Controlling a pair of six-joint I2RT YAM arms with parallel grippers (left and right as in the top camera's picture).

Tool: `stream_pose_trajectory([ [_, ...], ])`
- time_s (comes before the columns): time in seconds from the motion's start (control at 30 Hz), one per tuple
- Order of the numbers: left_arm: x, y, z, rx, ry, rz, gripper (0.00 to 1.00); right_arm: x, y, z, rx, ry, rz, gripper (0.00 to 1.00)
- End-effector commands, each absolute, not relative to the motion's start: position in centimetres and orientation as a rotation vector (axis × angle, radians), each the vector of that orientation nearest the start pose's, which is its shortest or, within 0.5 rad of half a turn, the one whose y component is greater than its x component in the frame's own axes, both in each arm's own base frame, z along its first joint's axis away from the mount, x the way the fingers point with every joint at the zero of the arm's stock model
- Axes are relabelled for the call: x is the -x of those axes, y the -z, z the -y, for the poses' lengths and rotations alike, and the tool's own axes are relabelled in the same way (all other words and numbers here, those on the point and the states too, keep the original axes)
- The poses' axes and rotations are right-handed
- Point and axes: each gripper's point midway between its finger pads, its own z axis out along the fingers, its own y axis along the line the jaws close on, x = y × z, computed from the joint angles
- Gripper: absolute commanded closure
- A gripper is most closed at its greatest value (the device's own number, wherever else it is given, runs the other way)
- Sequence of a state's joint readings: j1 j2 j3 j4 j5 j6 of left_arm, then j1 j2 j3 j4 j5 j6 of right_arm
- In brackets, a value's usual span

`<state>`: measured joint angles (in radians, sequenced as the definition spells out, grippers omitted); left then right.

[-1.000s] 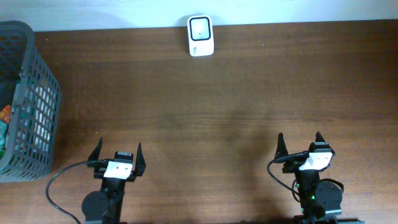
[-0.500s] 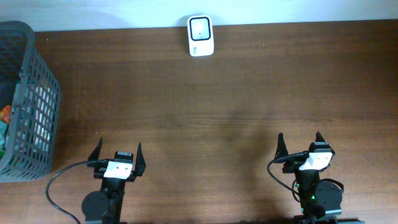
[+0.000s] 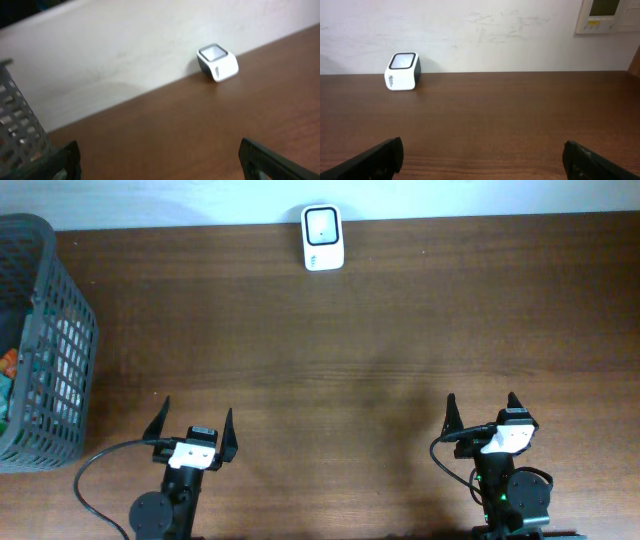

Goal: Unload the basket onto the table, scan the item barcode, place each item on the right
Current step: 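Reach the left gripper into the grey basket toward the white tube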

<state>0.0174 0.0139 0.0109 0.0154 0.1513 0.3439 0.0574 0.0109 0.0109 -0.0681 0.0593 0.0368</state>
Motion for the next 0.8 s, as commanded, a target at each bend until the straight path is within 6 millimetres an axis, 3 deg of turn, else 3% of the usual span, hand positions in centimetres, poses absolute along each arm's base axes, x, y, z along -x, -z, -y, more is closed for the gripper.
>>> stream_pose_trajectory([
  [0.0, -24.4, -19.1, 2.4, -0.348, -0.130, -1.486, 0.01, -24.6, -15.8, -0.6, -0.021, -0.027, -1.641, 0.02],
  [0.27, -25.4, -22.8, 2.7, -0.368, -0.106, -1.528, 0.01, -24.6, -15.8, -0.6, -0.021, -0.027, -1.641, 0.02],
  [0.4, -27.4, -27.7, 4.1, -0.435, -0.031, -1.539, 0.01, -24.6, -15.8, -0.6, -0.021, -0.027, -1.641, 0.02],
  [0.53, -31.8, -32.4, 5.3, -0.497, 0.073, -1.670, 0.01, -24.6, -15.8, -0.6, -0.021, -0.027, -1.641, 0.02],
  [0.63, -35.1, -33.4, 5.3, -0.500, 0.132, -1.867, 0.01, -24.6, -15.8, -0.6, -0.021, -0.027, -1.641, 0.02],
  [0.77, -37.9, -31.7, 5.6, -0.509, 0.254, -2.163, 0.01, -24.6, -15.8, -0.6, -0.021, -0.027, -1.641, 0.02],
])
